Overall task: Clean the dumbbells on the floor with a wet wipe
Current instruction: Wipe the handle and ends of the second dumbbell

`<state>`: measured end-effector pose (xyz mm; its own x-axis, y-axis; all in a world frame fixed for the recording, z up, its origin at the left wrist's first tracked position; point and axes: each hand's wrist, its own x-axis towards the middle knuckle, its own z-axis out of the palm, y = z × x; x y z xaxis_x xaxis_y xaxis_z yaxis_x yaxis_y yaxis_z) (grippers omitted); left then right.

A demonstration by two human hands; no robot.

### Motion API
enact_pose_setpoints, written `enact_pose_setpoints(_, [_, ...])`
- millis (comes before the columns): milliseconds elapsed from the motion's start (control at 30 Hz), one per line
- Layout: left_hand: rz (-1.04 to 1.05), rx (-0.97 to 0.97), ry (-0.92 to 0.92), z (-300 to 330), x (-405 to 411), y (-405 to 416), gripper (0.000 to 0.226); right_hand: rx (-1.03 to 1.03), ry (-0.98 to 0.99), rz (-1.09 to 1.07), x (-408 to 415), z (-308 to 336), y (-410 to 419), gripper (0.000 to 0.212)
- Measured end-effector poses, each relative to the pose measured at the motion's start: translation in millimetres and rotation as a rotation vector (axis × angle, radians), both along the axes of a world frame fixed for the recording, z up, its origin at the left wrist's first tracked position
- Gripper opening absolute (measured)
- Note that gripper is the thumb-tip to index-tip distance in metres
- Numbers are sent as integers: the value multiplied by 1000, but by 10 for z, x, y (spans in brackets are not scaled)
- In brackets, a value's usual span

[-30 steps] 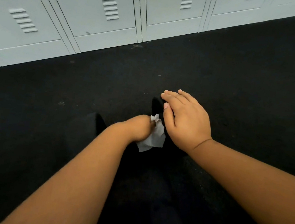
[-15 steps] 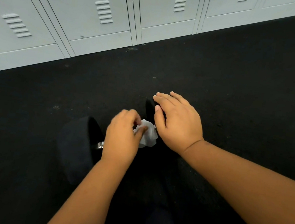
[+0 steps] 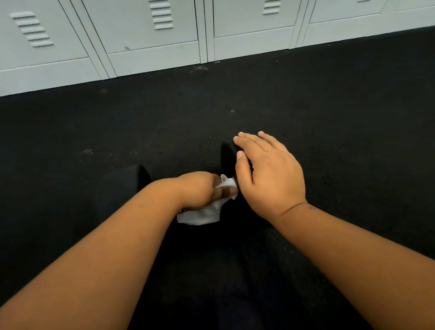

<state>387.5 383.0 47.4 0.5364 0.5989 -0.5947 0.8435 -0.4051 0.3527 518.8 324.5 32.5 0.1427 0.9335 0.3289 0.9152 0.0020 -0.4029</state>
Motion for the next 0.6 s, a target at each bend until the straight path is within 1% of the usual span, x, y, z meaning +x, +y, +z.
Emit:
enact_pose_setpoints(67, [55, -99, -53, -28, -54, 47, 33, 0, 4, -1, 3, -13, 4, 50])
enact_pose_setpoints(133, [84, -143, -73, -97, -126, 114, 35, 4, 5, -4, 1, -13, 2, 50])
enact_pose_setpoints(200, [22, -123, -41, -150, -155, 135, 44, 6, 1, -1, 0, -14, -2, 49])
enact_pose_setpoints(267, [10, -90, -27, -172, -137, 111, 53, 9, -2, 2, 4, -17, 1, 48])
enact_pose_setpoints(333, [17, -58, -13, -184, -121, 98, 54, 10, 3, 0, -2, -19, 8, 48])
enact_pose_setpoints(400, [-33, -59, 80, -98, -114, 111, 54, 3, 3, -4, -2, -17, 10, 49])
enact_pose_setpoints(533, [-147, -101, 367, 170, -182, 189, 51, 14, 2, 4, 7, -24, 1, 49])
enact_pose_setpoints(600, [-183, -86, 467, 219, -213, 205, 53, 23, 4, 1, 11, -33, -3, 48])
